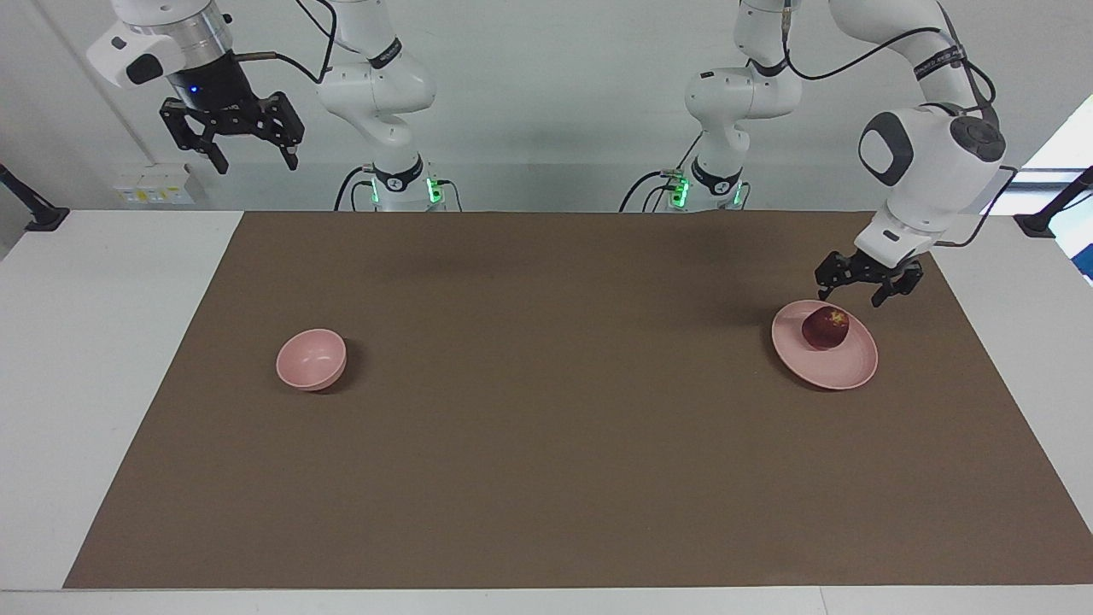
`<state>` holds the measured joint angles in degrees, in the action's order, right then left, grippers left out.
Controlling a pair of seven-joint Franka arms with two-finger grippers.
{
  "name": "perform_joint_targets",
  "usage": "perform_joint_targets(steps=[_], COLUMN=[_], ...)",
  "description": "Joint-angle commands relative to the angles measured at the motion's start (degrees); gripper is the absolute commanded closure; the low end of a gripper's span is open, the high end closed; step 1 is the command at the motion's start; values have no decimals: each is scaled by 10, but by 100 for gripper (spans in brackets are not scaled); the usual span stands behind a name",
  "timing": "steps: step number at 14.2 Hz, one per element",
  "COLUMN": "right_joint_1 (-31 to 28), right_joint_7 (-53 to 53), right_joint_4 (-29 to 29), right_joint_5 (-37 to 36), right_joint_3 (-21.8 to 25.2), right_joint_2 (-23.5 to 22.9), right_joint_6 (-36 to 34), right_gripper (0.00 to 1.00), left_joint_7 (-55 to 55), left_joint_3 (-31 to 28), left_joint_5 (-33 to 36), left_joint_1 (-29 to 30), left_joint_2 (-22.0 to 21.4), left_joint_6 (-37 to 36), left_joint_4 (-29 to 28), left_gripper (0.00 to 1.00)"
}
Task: Move apple from plate to bowl
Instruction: 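Reach the left gripper down to the apple on the plate and grasp it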
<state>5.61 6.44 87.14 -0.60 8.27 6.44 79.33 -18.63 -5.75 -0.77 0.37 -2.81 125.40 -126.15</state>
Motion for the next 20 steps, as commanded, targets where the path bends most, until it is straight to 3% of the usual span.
perform_joint_targets(steps=[1, 4, 11, 12, 14, 16, 20], right_joint_1=[-8, -8, -8, -8, -8, -8, -7], right_joint_7=[17, 17, 17, 17, 17, 17, 16], right_joint_4=[15, 15, 15, 15, 15, 15, 11], right_joint_5=[5, 6, 6, 5, 6, 5, 6], right_joint_3=[-1, -2, -1, -1, -1, -1, -2], right_joint_2=[12, 12, 12, 12, 12, 12, 10], right_joint_6=[6, 6, 6, 6, 6, 6, 4], right_gripper=[0, 0, 0, 0, 0, 0, 0], left_joint_7=[-11, -11, -9, -8, -8, -8, -5], left_joint_3=[5, 5, 5, 5, 5, 5, 7], left_joint_5=[1, -1, -1, -2, -2, -2, -2], left_joint_1=[12, 14, 20, 20, 20, 20, 17], left_joint_2=[17, 46, 40, 40, 40, 40, 39], left_joint_6=[85, 128, 149, 149, 146, 146, 147], left_joint_4=[-43, -49, -84, -85, -85, -83, -76], left_gripper=[0, 0, 0, 15, 62, 97, 100])
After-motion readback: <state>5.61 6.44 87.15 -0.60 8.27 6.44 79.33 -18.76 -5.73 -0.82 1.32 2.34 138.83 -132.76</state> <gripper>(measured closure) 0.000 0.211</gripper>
